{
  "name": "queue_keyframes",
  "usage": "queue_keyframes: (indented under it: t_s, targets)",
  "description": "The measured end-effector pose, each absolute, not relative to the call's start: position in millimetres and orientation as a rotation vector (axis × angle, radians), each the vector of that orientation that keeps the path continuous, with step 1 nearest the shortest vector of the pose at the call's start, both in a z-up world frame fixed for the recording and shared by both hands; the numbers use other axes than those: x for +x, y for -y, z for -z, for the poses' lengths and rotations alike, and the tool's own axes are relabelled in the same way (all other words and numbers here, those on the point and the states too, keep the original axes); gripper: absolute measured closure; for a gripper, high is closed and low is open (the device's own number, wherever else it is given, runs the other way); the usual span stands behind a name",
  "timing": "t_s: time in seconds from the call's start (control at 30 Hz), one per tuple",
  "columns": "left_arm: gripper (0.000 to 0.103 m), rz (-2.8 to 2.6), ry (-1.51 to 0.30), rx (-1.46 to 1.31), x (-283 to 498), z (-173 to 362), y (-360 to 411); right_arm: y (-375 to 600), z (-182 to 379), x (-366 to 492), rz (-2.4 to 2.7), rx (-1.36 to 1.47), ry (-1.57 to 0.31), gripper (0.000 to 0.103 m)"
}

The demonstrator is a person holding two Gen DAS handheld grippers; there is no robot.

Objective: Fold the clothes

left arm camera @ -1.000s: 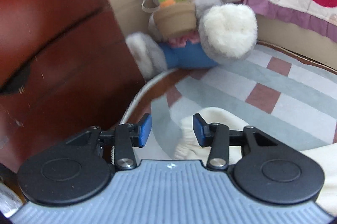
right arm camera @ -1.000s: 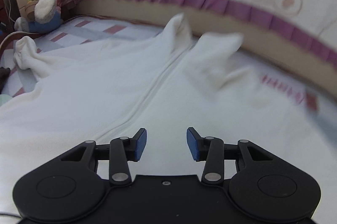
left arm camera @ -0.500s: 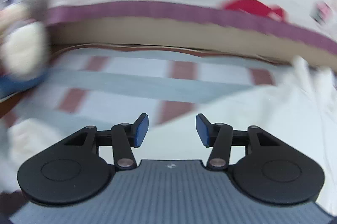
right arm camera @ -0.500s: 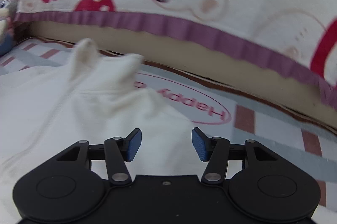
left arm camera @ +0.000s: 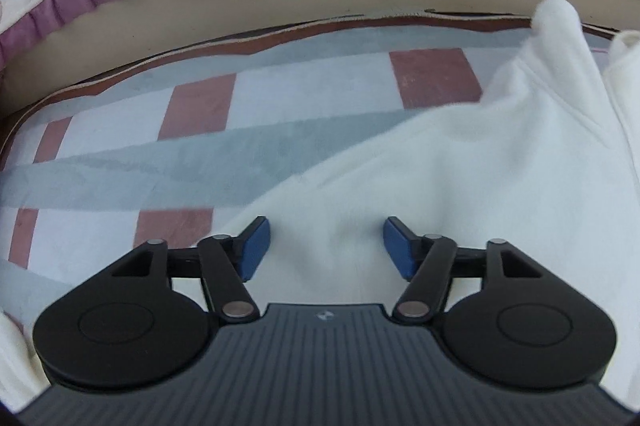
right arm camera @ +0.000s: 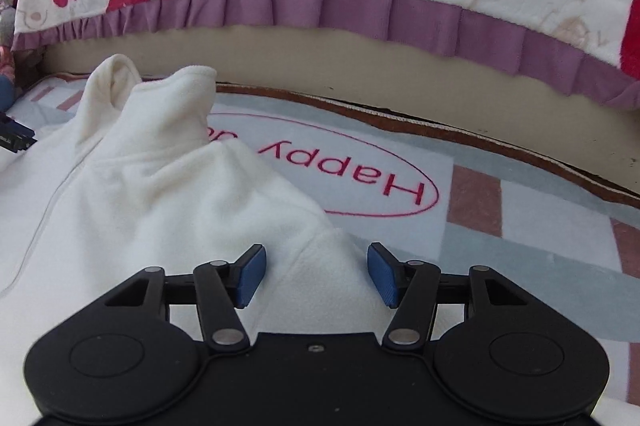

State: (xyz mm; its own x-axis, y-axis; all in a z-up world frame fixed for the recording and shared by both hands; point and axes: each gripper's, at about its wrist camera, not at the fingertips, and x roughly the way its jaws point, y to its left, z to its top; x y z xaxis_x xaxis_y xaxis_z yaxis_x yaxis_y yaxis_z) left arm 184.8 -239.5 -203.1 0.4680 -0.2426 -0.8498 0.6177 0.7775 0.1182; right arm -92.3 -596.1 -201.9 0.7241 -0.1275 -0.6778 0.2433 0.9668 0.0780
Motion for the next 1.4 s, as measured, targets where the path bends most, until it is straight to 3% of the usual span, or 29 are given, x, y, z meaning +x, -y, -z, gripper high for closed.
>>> queue_keyframes:
  t_s: [0.03, 0.17, 0.23, 0.27, 0.3, 0.33, 0.57, 0.7, 0.83, 0.93, 1.0, 1.13, 1.17, 1.2, 1.27, 1.4]
  targets:
    - [0.027, 0.543, -0.948, 0.434, 188.3, 204.0, 240.9, 596.3, 204.0, -90.7, 0.198, 0.174, -0.728, 0.043]
    - [0.021, 0.517, -0.966, 0.335, 199.7, 208.9, 239.5, 594.4, 205.2, -92.1, 0.192, 0.168, -0.692, 0.088]
    - [0.029, 0.522, -0.958, 0.292, 200.8, 209.8, 237.3, 594.4, 199.9, -95.0, 0.212, 0.155, -0.665, 0.09]
    - [0.048, 0.52, -0.941, 0.301, 199.7, 208.5, 238.3, 595.0, 197.1, -96.0, 0.223, 0.157, -0.652, 0.091]
    - [0.082, 0.515, -0.918, 0.326, 197.7, 206.3, 240.6, 594.9, 194.5, -96.8, 0.233, 0.149, -0.64, 0.091]
    - [0.097, 0.495, -0.9, 0.354, 196.4, 203.7, 242.4, 594.4, 192.8, -97.3, 0.244, 0.139, -0.633, 0.091]
    - [0.097, 0.408, -0.66, 0.389, 194.6, 165.4, 234.3, 584.7, 169.4, -108.1, 0.319, 0.032, -0.557, 0.093]
    - [0.097, 0.4, -0.666, 0.418, 196.3, 170.2, 244.4, 584.7, 178.0, -104.4, 0.364, -0.006, -0.579, 0.093]
    - [0.096, 0.393, -0.687, 0.442, 198.1, 177.6, 255.2, 592.2, 198.7, -99.0, 0.367, 0.047, -0.682, 0.093]
    - [0.087, 0.387, -0.703, 0.461, 199.5, 183.2, 263.3, 598.2, 197.2, -98.6, 0.361, 0.094, -0.703, 0.092]
    - [0.065, 0.383, -0.713, 0.473, 200.4, 186.9, 268.7, 604.8, 196.0, -98.3, 0.355, 0.143, -0.709, 0.091]
    - [0.05, 0.562, -0.647, 0.226, 186.5, 146.0, 273.9, 611.9, 191.8, -100.5, 0.338, 0.203, -0.718, 0.088]
    - [0.033, 0.635, -0.673, 0.155, 185.1, 139.5, 280.0, 613.5, 190.8, -100.8, 0.334, 0.219, -0.715, 0.088]
    - [0.028, 0.706, -0.707, 0.107, 184.1, 135.9, 289.0, 614.0, 192.5, -101.3, 0.33, 0.223, -0.71, 0.087]
    - [0.028, 0.824, -0.768, 0.052, 182.1, 132.5, 310.1, 613.8, 197.8, -101.1, 0.323, 0.227, -0.702, 0.086]
    - [0.028, 0.849, -0.751, 0.384, 171.9, 156.7, 371.3, 613.5, 199.8, -102.8, 0.309, 0.214, -0.687, 0.086]
